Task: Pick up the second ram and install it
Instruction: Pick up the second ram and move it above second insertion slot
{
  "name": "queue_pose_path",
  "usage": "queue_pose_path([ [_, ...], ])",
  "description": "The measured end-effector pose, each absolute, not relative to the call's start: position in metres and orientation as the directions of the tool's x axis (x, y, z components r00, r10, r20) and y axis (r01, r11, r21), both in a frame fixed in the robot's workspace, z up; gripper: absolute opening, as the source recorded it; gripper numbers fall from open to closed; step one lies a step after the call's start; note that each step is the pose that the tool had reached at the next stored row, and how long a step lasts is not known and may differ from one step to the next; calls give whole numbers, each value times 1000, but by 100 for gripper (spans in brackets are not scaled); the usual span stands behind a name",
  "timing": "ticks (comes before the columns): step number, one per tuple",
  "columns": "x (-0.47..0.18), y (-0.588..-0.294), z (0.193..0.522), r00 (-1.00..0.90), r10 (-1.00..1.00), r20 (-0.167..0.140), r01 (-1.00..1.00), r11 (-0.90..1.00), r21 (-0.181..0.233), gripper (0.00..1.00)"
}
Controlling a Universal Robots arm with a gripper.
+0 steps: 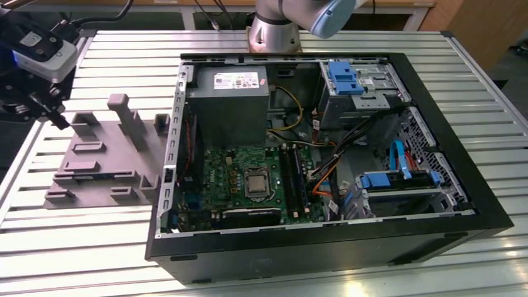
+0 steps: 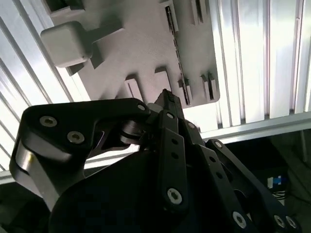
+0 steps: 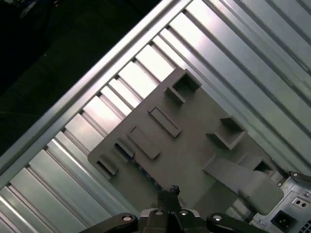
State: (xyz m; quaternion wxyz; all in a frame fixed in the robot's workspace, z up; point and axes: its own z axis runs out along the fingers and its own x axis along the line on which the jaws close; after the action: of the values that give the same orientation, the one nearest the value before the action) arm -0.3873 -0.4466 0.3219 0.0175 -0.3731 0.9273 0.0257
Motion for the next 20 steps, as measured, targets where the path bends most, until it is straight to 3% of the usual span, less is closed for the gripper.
queue_pose_path([
  [20, -387, -447, 318, -428, -902, -51, -904, 426, 34, 11],
])
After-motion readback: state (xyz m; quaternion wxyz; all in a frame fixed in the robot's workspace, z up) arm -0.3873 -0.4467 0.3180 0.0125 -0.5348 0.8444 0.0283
